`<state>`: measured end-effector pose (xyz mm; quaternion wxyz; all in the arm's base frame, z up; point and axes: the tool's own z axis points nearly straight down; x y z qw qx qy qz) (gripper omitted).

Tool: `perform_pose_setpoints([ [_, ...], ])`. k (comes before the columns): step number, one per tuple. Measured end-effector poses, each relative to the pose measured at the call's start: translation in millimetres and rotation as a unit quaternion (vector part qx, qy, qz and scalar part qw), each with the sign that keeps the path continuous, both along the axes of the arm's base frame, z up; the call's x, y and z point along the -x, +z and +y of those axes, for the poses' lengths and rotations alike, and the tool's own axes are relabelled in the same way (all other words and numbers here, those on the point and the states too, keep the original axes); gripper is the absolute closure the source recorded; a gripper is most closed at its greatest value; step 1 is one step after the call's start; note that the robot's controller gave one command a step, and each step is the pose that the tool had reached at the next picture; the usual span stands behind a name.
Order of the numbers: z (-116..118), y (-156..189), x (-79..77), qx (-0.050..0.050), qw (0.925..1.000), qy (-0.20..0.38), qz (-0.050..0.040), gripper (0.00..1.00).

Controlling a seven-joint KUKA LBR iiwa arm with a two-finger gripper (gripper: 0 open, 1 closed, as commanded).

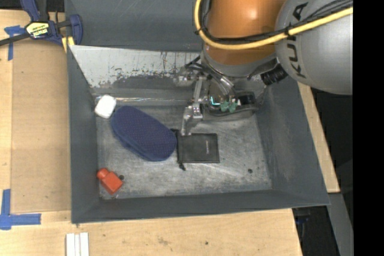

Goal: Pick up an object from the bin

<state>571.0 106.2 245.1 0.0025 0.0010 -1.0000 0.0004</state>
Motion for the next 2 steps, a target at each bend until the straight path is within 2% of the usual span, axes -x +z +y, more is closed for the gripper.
perform_pose_setpoints([
  [1, -18.2, -162.5, 8.9, 0.000, 0.9985, 0.054, 0.0003, 0.00],
  [2, -18.1, -157.8, 6.6, -0.001, 0.9986, 0.053, -0.0036, 1.00],
])
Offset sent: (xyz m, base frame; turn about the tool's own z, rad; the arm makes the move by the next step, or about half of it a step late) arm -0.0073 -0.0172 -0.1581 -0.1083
